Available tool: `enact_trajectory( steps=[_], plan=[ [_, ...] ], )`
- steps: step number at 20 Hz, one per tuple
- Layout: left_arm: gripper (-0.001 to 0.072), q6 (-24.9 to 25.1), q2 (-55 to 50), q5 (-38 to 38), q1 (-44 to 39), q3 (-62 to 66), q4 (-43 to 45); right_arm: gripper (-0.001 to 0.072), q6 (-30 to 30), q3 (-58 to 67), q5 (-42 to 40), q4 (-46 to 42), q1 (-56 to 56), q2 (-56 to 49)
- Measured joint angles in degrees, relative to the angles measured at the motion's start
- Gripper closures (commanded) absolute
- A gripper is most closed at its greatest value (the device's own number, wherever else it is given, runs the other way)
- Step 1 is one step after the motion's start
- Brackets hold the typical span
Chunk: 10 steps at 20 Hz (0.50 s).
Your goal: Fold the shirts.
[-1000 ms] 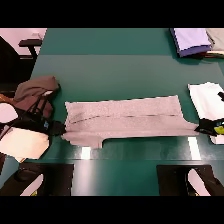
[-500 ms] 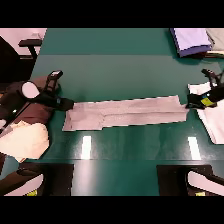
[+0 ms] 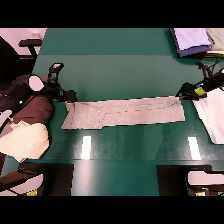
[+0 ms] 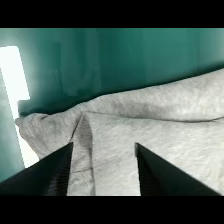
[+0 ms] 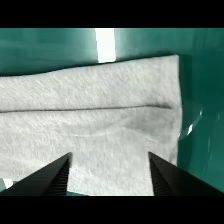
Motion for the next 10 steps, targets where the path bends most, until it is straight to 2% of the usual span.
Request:
enact_trajectory(
  steps=[1, 9, 10],
  plan=[
    [0.0677, -0.02, -0.09, -0.83, -0.02, 0.59, -0.81, 0.0115, -0.9, -1.14, 0.44, 0.81, -1.81, 0.48],
    [0.0686, 2.36, -0.26, -0.92, -0.17, 2.03, -13.97, 0.012, -8.17, -12.48, -0.61, 8.79, -13.73, -0.81],
    [0.0686, 2.58, -0.26, -0.35, -0.48, 2.05, -14.99, 0.0152, -9.07, -13.11, -0.92, 10.49, -13.81, -1.68]
  ],
)
